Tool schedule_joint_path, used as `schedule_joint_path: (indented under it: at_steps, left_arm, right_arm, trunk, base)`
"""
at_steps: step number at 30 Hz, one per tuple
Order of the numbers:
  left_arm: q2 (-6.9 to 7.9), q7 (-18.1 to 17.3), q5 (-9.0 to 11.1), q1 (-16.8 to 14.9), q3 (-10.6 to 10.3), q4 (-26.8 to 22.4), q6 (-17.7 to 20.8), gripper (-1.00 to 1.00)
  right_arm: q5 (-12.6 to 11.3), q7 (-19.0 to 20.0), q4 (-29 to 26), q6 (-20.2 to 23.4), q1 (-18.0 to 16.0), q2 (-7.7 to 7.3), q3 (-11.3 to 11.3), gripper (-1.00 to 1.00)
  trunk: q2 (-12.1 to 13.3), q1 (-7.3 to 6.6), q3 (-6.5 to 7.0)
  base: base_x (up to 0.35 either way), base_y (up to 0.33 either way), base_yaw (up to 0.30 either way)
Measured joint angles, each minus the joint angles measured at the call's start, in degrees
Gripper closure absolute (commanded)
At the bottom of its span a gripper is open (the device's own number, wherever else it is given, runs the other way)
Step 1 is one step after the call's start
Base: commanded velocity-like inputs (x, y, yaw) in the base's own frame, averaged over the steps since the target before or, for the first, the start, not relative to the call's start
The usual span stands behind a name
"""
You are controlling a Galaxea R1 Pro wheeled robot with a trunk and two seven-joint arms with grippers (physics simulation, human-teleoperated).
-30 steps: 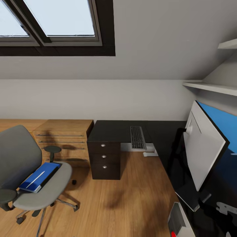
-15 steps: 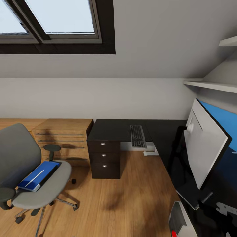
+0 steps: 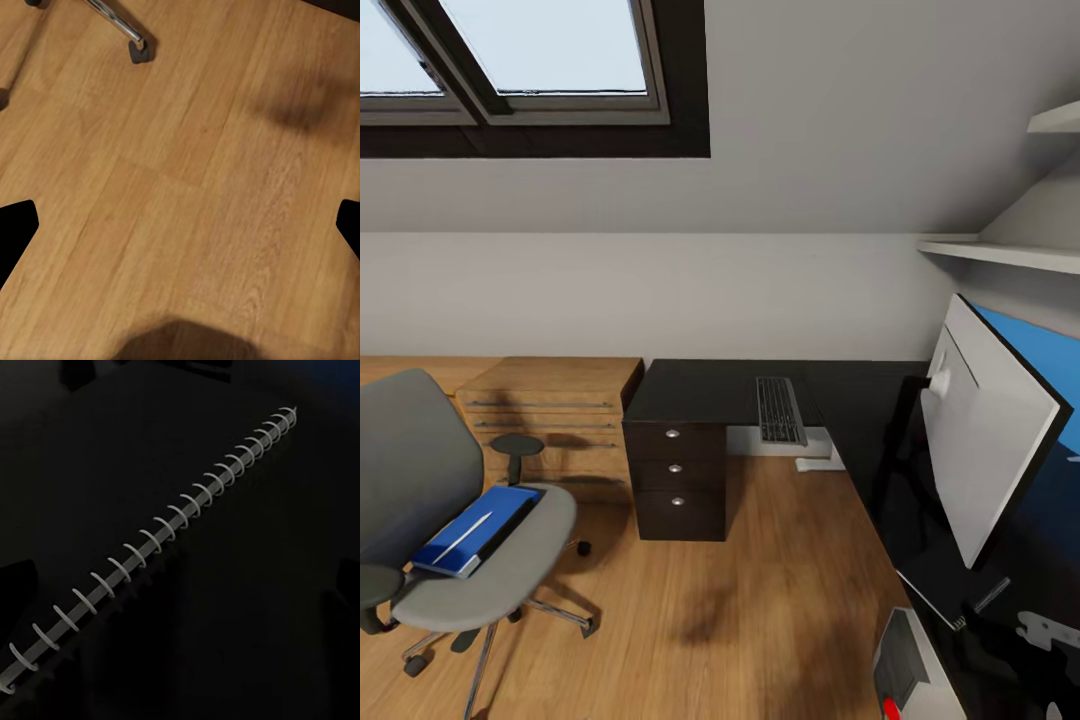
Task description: In the bedroom, organize the workspace by keeping the computer under the desk, ensuring the monitor is on the desk, placing the keyboard on the desk next to the monitor, placing the mouse on the desk next to the keyboard, moving the folder from the swivel chair onto the desk next to the mouse, stacking the notebook on top of the folder with the pen on top of the notebook, and positioning the swivel chair next to the desk.
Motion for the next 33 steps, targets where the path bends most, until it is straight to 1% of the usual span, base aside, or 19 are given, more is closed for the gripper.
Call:
schedule_joint_path:
  at_steps: [21,33]
  left_arm:
    - [0.10,-0.07,0.01,0.00,0.00,0.00,0.00,-1.00]
    - [0.19,-0.07,0.00,0.00,-0.03,0.00,0.00,-1.00]
  right_arm:
    - [0.00,-0.07,-0.01,-0.09,0.00,0.07,-0.06,-1.00]
    - [0.00,-0.17,0.01,-0.07,-0.01,0.07,-0.15,-1.00]
  trunk:
    - [0.00,0.00,0.00]
    - [0.00,0.00,0.00]
  base:
    - [0.000,0.002,0.000]
    - [0.000,0.109,0.000]
